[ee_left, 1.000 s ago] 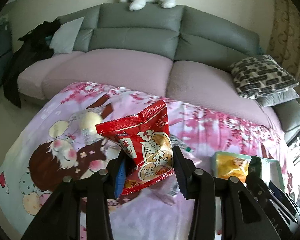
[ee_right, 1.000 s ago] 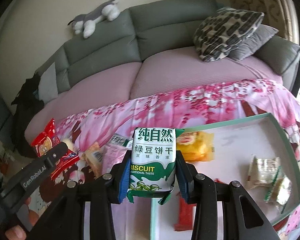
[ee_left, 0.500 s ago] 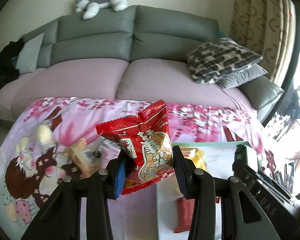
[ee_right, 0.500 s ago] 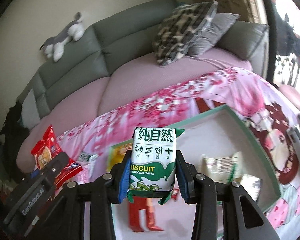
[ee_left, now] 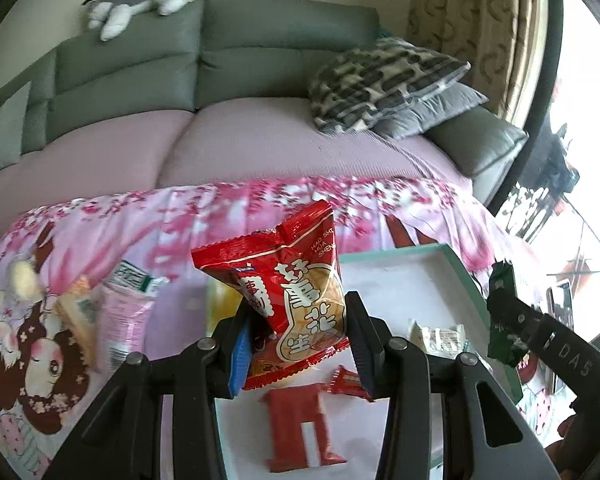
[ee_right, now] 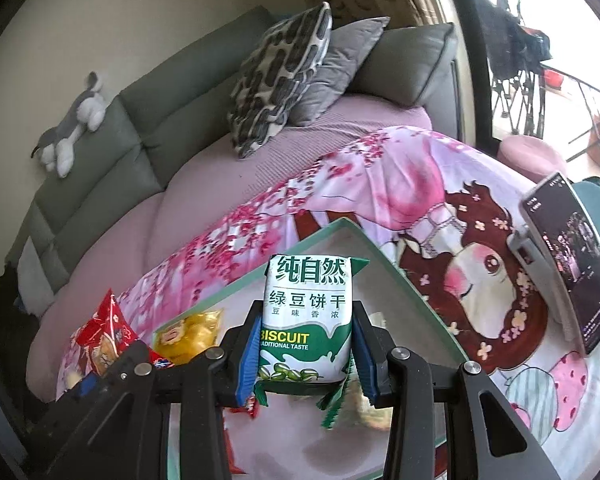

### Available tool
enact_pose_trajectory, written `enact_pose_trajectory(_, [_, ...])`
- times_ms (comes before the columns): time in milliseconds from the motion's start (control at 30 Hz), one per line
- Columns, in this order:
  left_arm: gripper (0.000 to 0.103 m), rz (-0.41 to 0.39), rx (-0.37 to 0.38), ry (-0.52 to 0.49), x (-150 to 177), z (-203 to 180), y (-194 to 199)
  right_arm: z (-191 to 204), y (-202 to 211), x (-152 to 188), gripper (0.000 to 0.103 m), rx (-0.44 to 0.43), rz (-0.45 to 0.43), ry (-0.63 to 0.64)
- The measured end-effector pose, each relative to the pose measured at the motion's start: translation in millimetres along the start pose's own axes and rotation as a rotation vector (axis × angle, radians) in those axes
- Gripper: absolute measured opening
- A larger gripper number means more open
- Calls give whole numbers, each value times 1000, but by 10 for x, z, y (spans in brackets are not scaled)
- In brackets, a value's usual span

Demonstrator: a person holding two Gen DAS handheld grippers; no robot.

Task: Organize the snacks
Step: 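Carry the red cracker bag and green biscuit pack over the tray with both tools, then open both tools to drop the cracker bag and biscuit pack into the tray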

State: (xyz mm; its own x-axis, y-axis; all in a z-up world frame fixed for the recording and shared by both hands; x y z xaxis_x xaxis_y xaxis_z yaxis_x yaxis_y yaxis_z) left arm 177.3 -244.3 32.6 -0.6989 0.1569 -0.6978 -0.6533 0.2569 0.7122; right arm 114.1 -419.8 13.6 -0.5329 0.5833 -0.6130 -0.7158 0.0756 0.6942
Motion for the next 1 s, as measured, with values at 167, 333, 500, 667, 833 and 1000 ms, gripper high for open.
enact_pose_trajectory(167, [45,25,12,-43,69,-166,-129,30,-116,43,43,-8,17,5])
enact_pose_trajectory(333, [45,58,14,-62,150,-231,-260,0,-242,121,43,0,45,-5])
enact_pose_trajectory(500, [45,82,12,-67,222,-251,-368,-20,-326,180,43,8,68,-1])
enact_pose_trajectory(667, [45,100,6,-72,267,-256,-421,-12,-353,204,43,5,78,6])
enact_pose_trajectory(833, [46,111,-3,-86,287,-271,-434,-19,-370,218,43,7,86,9])
enact_pose_trajectory(1000, [64,110,3,-80,270,-254,-398,-32,-384,220,45,27,88,23])
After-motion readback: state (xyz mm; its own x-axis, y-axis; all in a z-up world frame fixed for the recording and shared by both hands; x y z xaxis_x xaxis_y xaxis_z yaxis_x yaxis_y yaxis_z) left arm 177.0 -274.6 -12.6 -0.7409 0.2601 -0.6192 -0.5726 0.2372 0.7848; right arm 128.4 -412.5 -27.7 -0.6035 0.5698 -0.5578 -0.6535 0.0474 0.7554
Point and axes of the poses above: each gripper's, at about its wrist camera, not at the fingertips, and y roughly against the way its jaws point, z to its left, x to its underside, the point moved 10 cm from there along -y, roughly the way its jaws point, and after that the axes turned 2 degrees about -y, right-handed, at the moved point
